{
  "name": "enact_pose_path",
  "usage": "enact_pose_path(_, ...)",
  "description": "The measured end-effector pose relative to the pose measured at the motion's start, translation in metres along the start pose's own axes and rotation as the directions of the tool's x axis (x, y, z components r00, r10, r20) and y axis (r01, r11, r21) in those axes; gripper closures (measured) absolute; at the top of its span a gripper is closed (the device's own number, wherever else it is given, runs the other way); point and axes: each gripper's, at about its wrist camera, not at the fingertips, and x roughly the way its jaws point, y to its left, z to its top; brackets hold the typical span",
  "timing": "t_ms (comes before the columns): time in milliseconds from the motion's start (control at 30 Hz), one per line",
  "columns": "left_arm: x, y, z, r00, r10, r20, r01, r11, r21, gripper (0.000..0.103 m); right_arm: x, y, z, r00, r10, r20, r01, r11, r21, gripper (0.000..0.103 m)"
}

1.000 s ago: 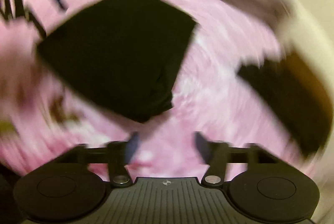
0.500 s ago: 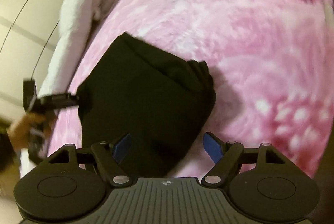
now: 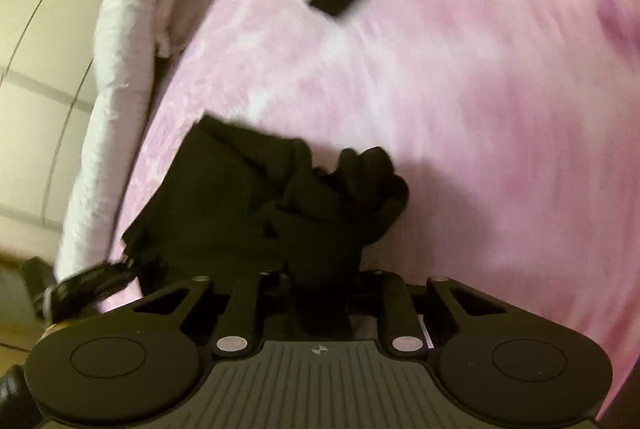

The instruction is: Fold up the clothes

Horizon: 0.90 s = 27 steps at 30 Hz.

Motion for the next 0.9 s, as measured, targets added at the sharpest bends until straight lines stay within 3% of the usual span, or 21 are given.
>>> enact_pose_path(100, -0.008, -0.016, -0.034, 1.0, 0.001, 0.015, 0.0, 0.997, -0.08, 0.075, 0.0, 0.0, 0.06, 1.0, -0.024, 0.018, 0.026, 0.988, -0.15, 0.085)
enact_pose_path(200, -0.007, -0.031, -0.057, 0.999, 0.029, 0.043, -0.023, 0.992, -0.123, 0.074, 0.019, -0.006, 0.102, 0.999, -0.033, -0.033, 0.025, 0.974, -0.227, 0.084)
enact_pose_path(267, -0.008, -0.034, -0.059, 0.998, 0.05, 0.048, -0.045, 0.995, -0.092, 0.071, 0.007, -0.007, 0.092, 0.997, -0.076, -0.006, 0.073, 0.967, -0.245, 0.076)
enact_pose_path(300, -0.009, -0.035, -0.059, 0.998, 0.055, 0.044, -0.052, 0.996, -0.067, 0.069, 0.001, -0.007, 0.086, 0.995, -0.098, 0.009, 0.097, 0.963, -0.253, 0.063)
enact_pose_path(333, -0.012, -0.035, -0.057, 0.998, 0.056, 0.03, -0.055, 0.998, -0.022, 0.067, -0.005, -0.007, 0.08, 0.992, -0.12, 0.025, 0.122, 0.958, -0.26, 0.05)
enact_pose_path(400, -0.022, -0.04, -0.054, 0.996, 0.086, 0.016, -0.088, 0.99, 0.115, 0.059, -0.018, -0.007, 0.069, 0.985, -0.162, 0.056, 0.172, 0.946, -0.274, 0.043)
enact_pose_path(467, -0.034, -0.05, -0.053, 0.989, 0.143, 0.026, -0.144, 0.944, 0.298, 0.06, -0.03, -0.008, 0.057, 0.975, -0.204, 0.087, 0.221, 0.933, -0.286, 0.037)
enact_pose_path(500, -0.041, -0.058, -0.055, 0.982, 0.181, 0.052, -0.187, 0.896, 0.402, 0.063, -0.037, -0.008, 0.052, 0.969, -0.225, 0.103, 0.245, 0.925, -0.291, 0.037)
enact_pose_path(533, -0.047, -0.066, -0.059, 0.975, 0.207, 0.083, -0.22, 0.834, 0.506, 0.063, -0.043, -0.008, 0.046, 0.962, -0.245, 0.119, 0.27, 0.916, -0.296, 0.037)
enact_pose_path(567, -0.051, -0.075, -0.066, 0.97, 0.213, 0.118, -0.24, 0.755, 0.61, 0.061, -0.051, 0.002, 0.029, 0.953, -0.266, 0.149, 0.302, 0.885, -0.354, 0.037)
enact_pose_path(600, -0.054, -0.085, -0.074, 0.965, 0.211, 0.155, -0.258, 0.656, 0.709, 0.056, -0.056, 0.013, 0.009, 0.945, -0.275, 0.177, 0.325, 0.841, -0.433, 0.037)
enact_pose_path(700, -0.048, -0.107, -0.111, 0.961, 0.15, 0.23, -0.265, 0.28, 0.923, 0.044, -0.054, 0.039, -0.05, 0.941, -0.273, 0.2, 0.336, 0.697, -0.633, 0.037)
enact_pose_path(767, -0.035, -0.112, -0.137, 0.966, 0.096, 0.241, -0.244, 0.018, 0.97, 0.043, -0.046, 0.054, -0.088, 0.945, -0.265, 0.192, 0.316, 0.59, -0.743, 0.037)
enact_pose_path(800, -0.027, -0.112, -0.149, 0.965, 0.077, 0.25, -0.242, -0.097, 0.965, 0.043, -0.042, 0.061, -0.107, 0.947, -0.262, 0.187, 0.303, 0.532, -0.791, 0.037)
enact_pose_path(867, -0.01, -0.108, -0.167, 0.964, 0.042, 0.262, -0.24, -0.282, 0.929, 0.043, -0.031, 0.071, -0.141, 0.947, -0.254, 0.196, 0.284, 0.378, -0.881, 0.037)
enact_pose_path(900, -0.004, -0.107, -0.173, 0.964, 0.03, 0.265, -0.239, -0.341, 0.909, 0.043, -0.022, 0.073, -0.154, 0.942, -0.258, 0.215, 0.29, 0.305, -0.907, 0.037)
